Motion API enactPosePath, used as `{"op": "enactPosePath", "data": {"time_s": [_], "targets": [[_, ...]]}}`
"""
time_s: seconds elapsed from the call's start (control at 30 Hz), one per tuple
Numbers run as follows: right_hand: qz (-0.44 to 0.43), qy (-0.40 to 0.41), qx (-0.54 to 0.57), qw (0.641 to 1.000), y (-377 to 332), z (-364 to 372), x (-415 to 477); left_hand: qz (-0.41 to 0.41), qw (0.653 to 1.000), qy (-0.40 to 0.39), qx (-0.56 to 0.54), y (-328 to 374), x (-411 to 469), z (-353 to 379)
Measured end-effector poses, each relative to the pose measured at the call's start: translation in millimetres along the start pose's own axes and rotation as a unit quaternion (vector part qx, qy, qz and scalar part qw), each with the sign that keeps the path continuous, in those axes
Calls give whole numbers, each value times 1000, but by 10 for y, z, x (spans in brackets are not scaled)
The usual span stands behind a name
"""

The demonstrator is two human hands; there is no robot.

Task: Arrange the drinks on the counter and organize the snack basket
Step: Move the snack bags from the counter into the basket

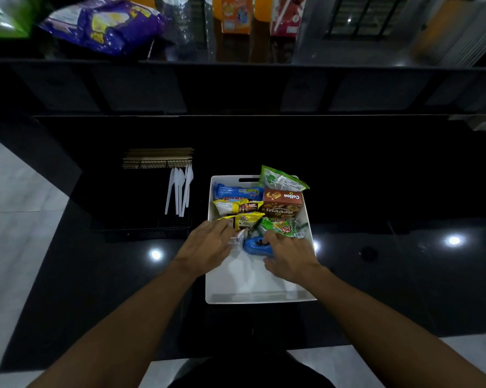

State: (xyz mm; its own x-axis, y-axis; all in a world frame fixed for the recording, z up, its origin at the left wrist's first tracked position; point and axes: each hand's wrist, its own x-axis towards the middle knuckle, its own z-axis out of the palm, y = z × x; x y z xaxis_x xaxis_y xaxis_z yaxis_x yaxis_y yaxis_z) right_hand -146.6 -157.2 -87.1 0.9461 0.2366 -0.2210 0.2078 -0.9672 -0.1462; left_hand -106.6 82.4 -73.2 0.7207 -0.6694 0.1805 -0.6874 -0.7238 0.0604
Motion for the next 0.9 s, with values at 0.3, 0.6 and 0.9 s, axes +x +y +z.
{"op": "enactPosePath", "data": {"time_s": [0.3, 0.6, 0.9], "targets": [[-131, 127, 35, 983, -471, -408, 178, -76, 990, 112, 30, -516, -177, -463], [-281, 225, 53, 931, -1726, -1628, 850, -170, 955, 219, 107, -1406, -398, -1620], [-281, 382, -7, 881, -2663, -2843, 1330, -233, 914, 294, 157, -2220, -456, -2932]]}}
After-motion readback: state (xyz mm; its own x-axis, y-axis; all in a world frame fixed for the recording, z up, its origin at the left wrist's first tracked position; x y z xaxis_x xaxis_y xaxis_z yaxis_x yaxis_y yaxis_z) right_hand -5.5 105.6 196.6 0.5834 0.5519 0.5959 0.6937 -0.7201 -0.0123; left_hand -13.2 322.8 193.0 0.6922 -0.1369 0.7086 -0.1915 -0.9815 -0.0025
